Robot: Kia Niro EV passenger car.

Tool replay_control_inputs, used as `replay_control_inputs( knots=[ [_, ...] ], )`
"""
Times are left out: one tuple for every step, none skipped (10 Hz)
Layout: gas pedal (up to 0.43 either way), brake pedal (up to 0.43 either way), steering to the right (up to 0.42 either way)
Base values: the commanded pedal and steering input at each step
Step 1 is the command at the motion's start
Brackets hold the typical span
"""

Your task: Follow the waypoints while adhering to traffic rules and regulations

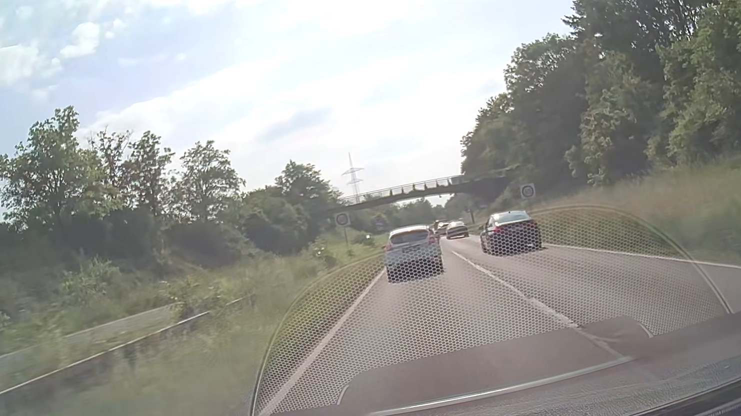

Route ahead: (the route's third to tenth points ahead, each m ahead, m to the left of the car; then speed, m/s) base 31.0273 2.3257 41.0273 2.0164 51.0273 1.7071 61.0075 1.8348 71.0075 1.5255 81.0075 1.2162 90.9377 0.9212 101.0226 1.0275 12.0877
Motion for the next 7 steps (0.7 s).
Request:
replay_control_inputs(
  knots=[
    [0.067,0.0,-0.003],
    [0.067,0.0,-0.003],
    [0.067,0.0,-0.003],
    [0.067,0.0,-0.002],
    [0.067,0.0,-0.002],
    [0.067,0.0,-0.002],
    [0.067,0.0,-0.001]
  ],
)
